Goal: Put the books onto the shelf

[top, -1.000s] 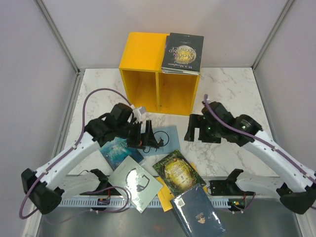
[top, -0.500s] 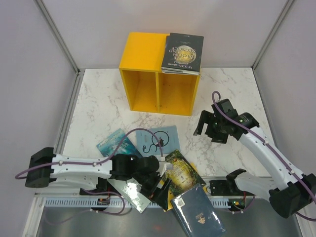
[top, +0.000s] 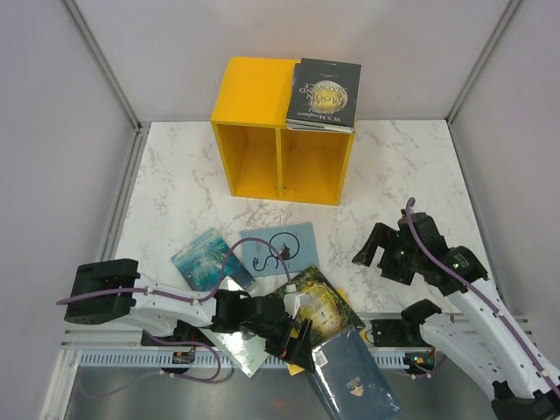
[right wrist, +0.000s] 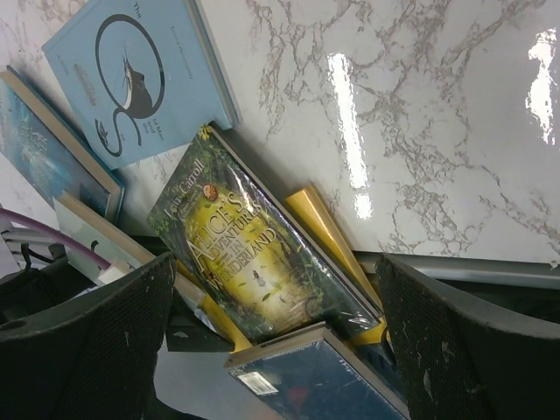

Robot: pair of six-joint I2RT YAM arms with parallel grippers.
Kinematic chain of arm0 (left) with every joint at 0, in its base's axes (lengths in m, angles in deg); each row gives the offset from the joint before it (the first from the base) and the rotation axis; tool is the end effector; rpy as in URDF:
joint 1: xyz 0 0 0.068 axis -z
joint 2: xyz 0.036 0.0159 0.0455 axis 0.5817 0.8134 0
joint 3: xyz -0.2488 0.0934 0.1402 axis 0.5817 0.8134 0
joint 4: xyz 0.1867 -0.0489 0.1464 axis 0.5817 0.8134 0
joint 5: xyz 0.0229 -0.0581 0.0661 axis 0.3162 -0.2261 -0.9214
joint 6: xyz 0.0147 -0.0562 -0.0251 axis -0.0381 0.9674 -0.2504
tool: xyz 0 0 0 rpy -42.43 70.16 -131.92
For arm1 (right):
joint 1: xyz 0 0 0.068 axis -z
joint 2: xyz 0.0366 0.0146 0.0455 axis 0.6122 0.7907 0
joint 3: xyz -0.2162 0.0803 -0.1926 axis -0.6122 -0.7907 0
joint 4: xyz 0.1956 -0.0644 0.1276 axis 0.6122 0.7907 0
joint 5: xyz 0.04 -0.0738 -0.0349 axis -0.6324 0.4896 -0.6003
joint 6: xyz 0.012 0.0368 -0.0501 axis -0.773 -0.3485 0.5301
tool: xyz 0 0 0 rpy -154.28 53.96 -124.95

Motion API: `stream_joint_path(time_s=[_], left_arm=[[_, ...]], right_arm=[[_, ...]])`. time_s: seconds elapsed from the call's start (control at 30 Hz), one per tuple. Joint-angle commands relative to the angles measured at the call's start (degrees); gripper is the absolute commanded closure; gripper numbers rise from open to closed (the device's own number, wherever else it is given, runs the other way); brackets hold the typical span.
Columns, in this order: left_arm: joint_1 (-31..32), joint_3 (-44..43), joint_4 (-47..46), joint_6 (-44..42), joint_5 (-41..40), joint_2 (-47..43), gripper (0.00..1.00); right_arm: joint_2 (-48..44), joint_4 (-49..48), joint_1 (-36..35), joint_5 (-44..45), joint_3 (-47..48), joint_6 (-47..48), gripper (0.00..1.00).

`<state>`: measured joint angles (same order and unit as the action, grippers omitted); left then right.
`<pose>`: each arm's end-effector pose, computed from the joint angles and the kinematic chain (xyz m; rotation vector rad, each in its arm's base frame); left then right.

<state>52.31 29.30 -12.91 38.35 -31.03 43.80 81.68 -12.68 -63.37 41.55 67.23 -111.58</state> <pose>-0.0075 -0.2202 0.1897 -0.6353 -2.6095 1.3860 0.0765 0.0433 0.2785 0.4907 2.6087 0.6376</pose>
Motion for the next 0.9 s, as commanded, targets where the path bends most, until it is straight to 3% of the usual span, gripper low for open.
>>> stream_joint_path(time_s=[0.0,0.37,0.47,0.57,0.67,0.7,0.77,0.8,0.87], left_arm=[[0.3,1.3,-9.4,2.0,-3.1,2.4,0.01],[-0.4,2.5,-23.4,2.9,1.0,14.1,0.02],[-0.4,1.6,-28.1,3.4,3.8,19.0,0.05],[-0.6,0.2,-30.8,3.3,6.1,21.6,0.15],[-0.5,-0.6,-32.4,3.3,7.5,23.6,0.44],[-0.6,-0.7,-32.6,3.3,7.8,24.7,0.59],[-0.7,-1.4,-33.2,3.3,8.8,25.5,0.81],[-0.8,-1.6,-33.3,3.4,8.9,26.0,0.97],[-0.9,-1.7,-33.4,3.3,8.7,25.6,0.98]], right_arm=[[-1.4,2.1,0.1,0.3,1.4,-2.2,0.02],[-1.9,3.3,0.1,1.2,2.6,-2.0,0.02],[-2.8,4.2,0.1,1.7,2.9,-2.1,0.02],[-4.0,5.7,0.1,2.3,2.9,-2.3,0.02],[-5.2,6.7,0.2,2.8,2.6,-2.4,0.02],[-5.8,6.8,0.1,2.8,2.4,-2.5,0.02],[-6.1,7.1,0.1,2.9,1.9,-2.6,0.02],[-6.3,7.1,0.1,2.8,1.8,-2.6,0.02],[-6.2,7.0,0.1,3.0,1.7,-2.5,0.02]])
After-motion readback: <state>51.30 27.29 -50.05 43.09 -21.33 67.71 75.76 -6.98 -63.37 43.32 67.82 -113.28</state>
